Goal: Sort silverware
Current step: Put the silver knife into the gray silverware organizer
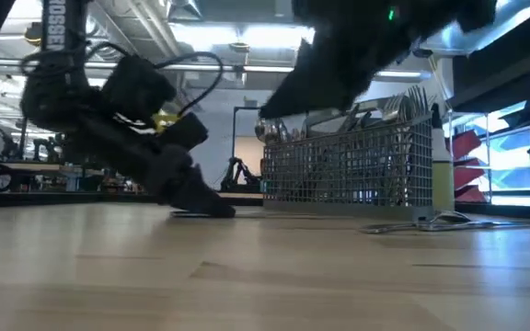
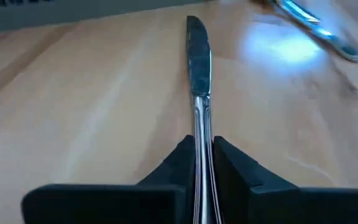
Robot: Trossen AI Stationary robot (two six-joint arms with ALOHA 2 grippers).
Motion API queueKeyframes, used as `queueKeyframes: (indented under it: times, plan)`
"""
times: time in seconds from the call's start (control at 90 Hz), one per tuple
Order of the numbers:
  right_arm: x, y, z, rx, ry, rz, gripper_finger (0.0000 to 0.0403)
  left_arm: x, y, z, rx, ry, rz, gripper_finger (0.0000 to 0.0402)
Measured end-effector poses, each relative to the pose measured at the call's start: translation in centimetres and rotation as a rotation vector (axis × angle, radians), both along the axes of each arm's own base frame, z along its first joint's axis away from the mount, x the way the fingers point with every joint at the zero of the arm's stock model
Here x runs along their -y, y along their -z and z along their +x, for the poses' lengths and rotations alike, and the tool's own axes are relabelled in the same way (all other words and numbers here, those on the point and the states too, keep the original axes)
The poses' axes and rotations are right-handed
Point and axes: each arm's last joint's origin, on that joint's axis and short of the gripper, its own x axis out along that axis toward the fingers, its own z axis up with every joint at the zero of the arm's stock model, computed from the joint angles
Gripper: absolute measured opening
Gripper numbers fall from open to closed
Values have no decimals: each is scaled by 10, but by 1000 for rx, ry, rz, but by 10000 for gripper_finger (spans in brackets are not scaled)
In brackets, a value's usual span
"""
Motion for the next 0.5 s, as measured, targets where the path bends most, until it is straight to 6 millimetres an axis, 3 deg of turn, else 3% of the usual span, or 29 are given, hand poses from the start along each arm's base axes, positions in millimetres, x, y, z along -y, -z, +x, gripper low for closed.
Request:
queueKeyframes:
  times: [0.233,0.5]
  plan:
    - [8,30,14,-11,15,-3,12,13,-3,-31,-8,17,-86,37]
    - [17,37,30,115,28,8,12,32,-4,-69,30,79,-111,39]
